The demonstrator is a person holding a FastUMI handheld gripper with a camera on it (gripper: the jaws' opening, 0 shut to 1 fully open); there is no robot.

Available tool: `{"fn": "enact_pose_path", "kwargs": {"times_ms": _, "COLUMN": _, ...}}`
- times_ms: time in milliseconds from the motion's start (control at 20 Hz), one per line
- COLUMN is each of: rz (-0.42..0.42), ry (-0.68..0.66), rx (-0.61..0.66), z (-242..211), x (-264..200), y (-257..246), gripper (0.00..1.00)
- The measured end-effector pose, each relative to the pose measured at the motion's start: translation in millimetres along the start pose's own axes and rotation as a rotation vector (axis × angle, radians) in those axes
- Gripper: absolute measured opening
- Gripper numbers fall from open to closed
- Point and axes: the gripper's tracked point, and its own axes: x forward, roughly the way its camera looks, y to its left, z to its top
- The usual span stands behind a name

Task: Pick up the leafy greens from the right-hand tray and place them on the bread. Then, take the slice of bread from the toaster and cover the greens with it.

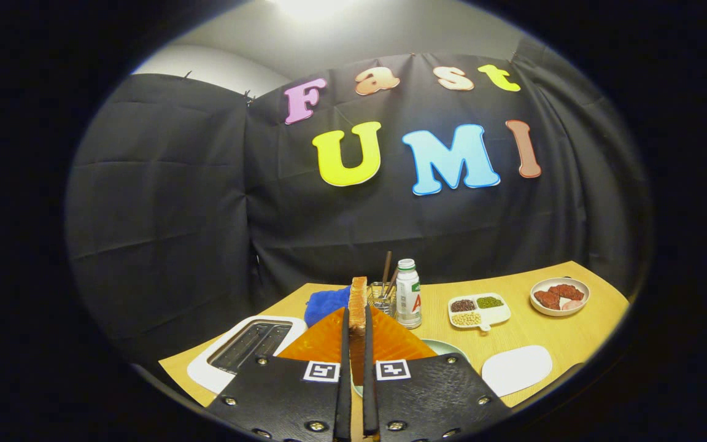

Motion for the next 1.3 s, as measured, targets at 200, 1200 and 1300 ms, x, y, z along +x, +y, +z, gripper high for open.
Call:
{"fn": "enact_pose_path", "kwargs": {"times_ms": 200, "rz": -0.049, "ry": 0.020, "rx": 0.011, "z": -14.6, "x": 7.9, "y": -24.8, "gripper": 0.07}}
{"fn": "enact_pose_path", "kwargs": {"times_ms": 1200, "rz": -0.095, "ry": 0.086, "rx": 0.239, "z": -93.7, "x": 62.8, "y": -28.9, "gripper": 0.08}}
{"fn": "enact_pose_path", "kwargs": {"times_ms": 1300, "rz": -0.105, "ry": 0.099, "rx": 0.231, "z": -98.1, "x": 62.0, "y": -34.5, "gripper": 0.08}}
